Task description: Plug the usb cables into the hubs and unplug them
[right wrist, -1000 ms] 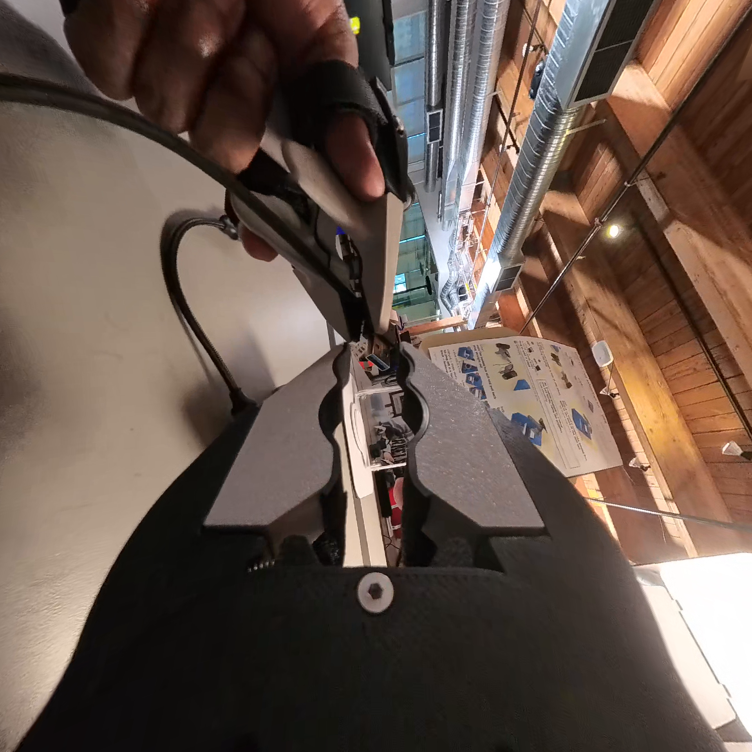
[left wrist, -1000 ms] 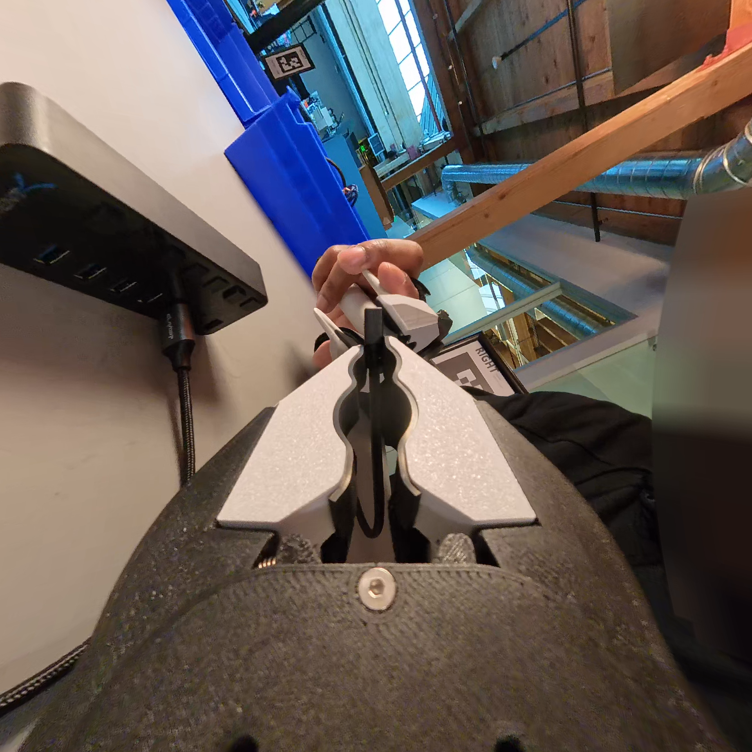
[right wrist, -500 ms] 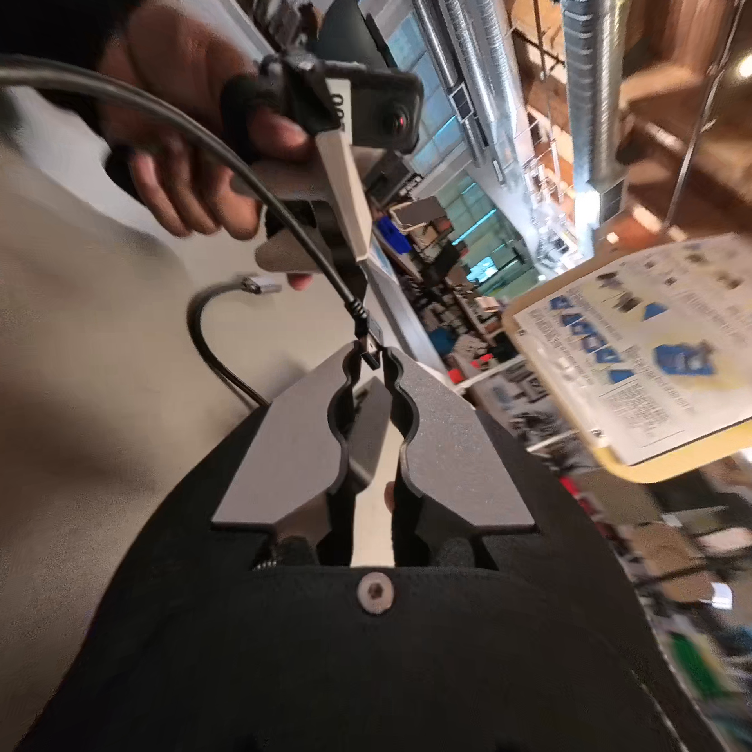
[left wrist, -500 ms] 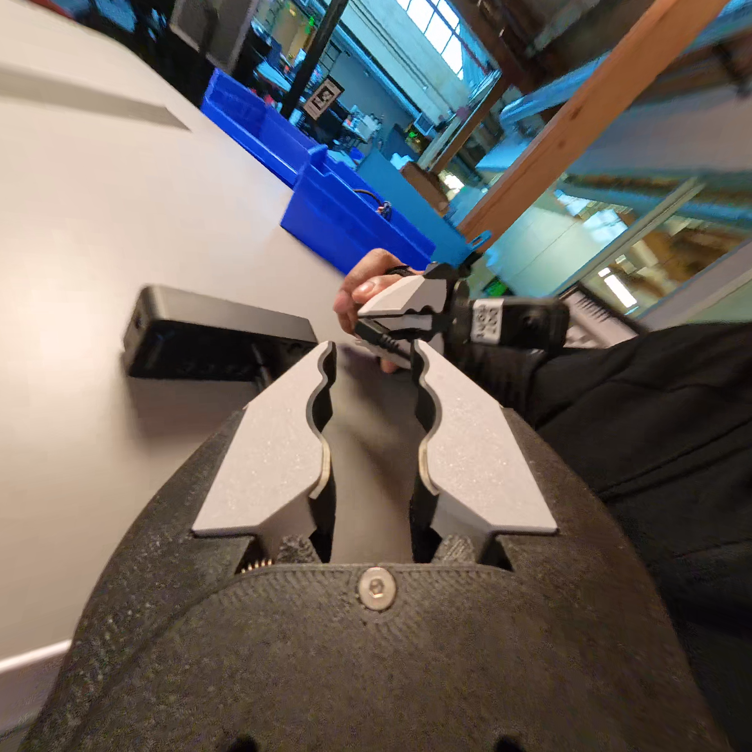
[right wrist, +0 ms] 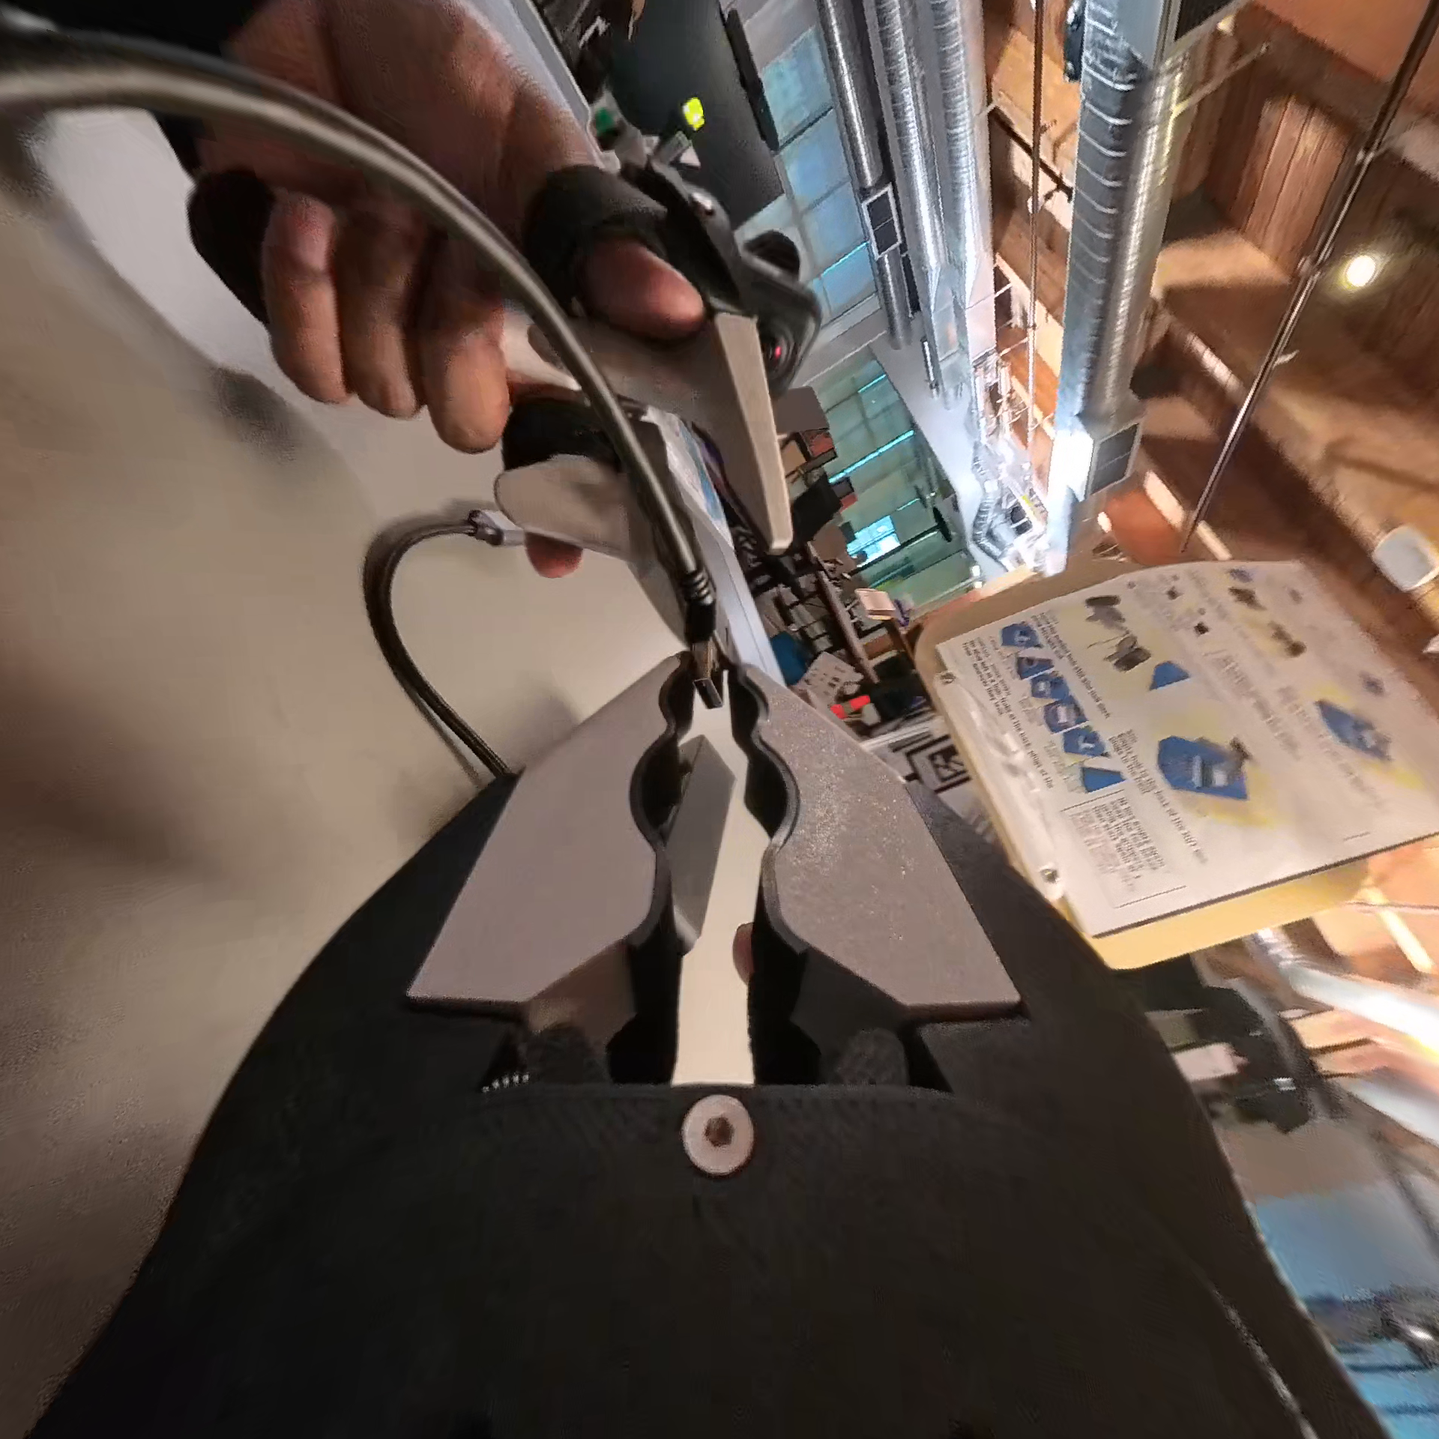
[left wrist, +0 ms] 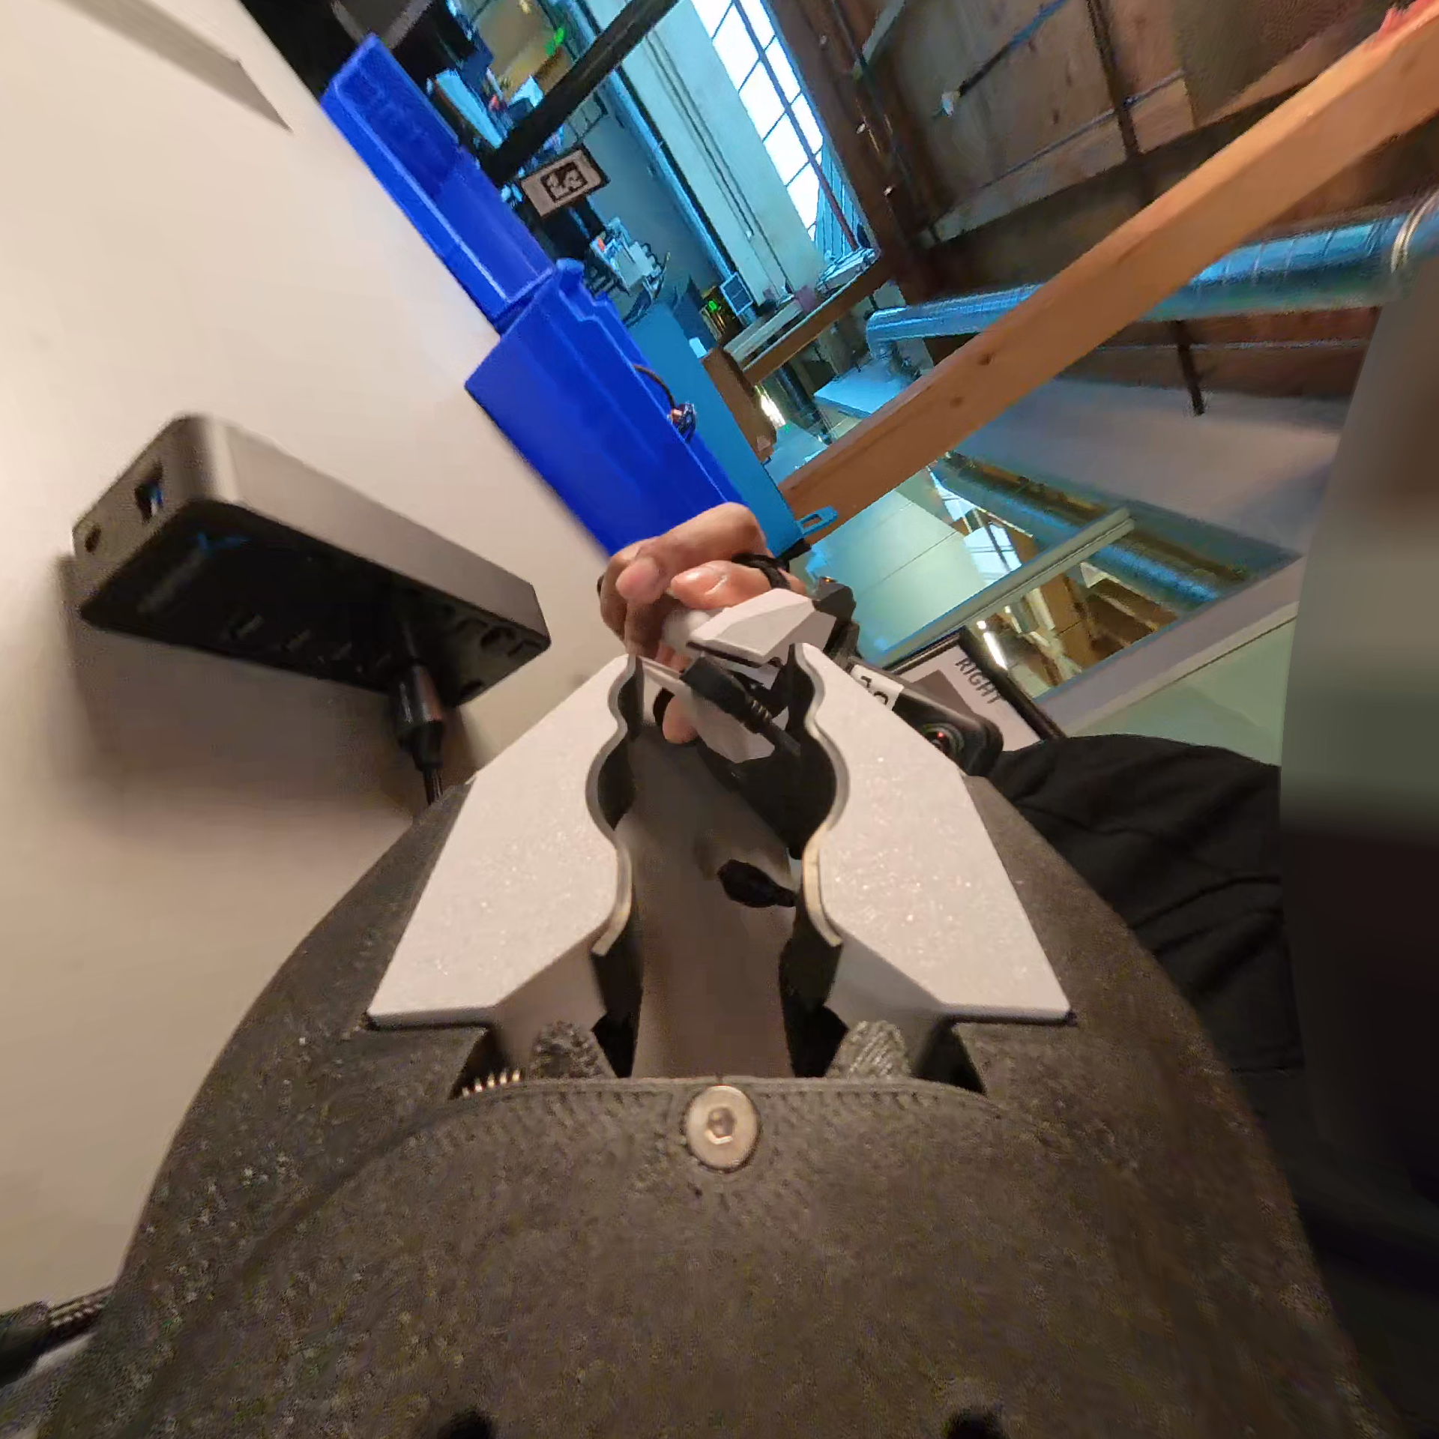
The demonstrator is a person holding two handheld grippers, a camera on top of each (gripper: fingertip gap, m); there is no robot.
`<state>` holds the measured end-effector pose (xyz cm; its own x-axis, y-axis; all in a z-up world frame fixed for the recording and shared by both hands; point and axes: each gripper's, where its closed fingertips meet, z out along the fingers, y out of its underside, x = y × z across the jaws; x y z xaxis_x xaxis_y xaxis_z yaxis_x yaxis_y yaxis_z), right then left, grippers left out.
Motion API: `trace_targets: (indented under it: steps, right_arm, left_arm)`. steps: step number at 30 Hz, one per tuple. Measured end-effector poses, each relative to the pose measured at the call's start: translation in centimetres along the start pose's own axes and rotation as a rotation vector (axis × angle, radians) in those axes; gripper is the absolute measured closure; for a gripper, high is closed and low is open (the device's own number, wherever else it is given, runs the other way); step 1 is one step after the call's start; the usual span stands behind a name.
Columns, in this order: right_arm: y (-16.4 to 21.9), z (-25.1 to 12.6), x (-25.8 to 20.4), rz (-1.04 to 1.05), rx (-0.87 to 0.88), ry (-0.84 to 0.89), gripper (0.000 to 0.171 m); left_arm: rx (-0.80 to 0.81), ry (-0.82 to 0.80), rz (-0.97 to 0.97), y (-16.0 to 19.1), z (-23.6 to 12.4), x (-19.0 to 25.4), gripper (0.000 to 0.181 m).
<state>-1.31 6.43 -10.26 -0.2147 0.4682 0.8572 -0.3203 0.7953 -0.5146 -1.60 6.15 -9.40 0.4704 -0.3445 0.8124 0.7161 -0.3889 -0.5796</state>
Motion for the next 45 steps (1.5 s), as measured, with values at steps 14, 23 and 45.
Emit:
trace_targets:
  steps: [14,23,45]
  right_arm:
    - [0.0,0.3,0.0,-0.211,-0.039,0.071,0.159]
    - [6.5,0.5,3.1,0.536,-0.356,-0.011,0.127]
    - [8.9,2.4,-2.1,1.376,-0.496,-0.282,0.146]
  left_arm:
    - [-0.051,-0.048,0.062,1.5,0.6,-0.1,0.171]
    - [0.340,-0.018,0.504,-7.9,-7.4,8.8,0.172]
    - [-0.125,-0.855,1.253,-3.7,-3.5,-2.9,0.171]
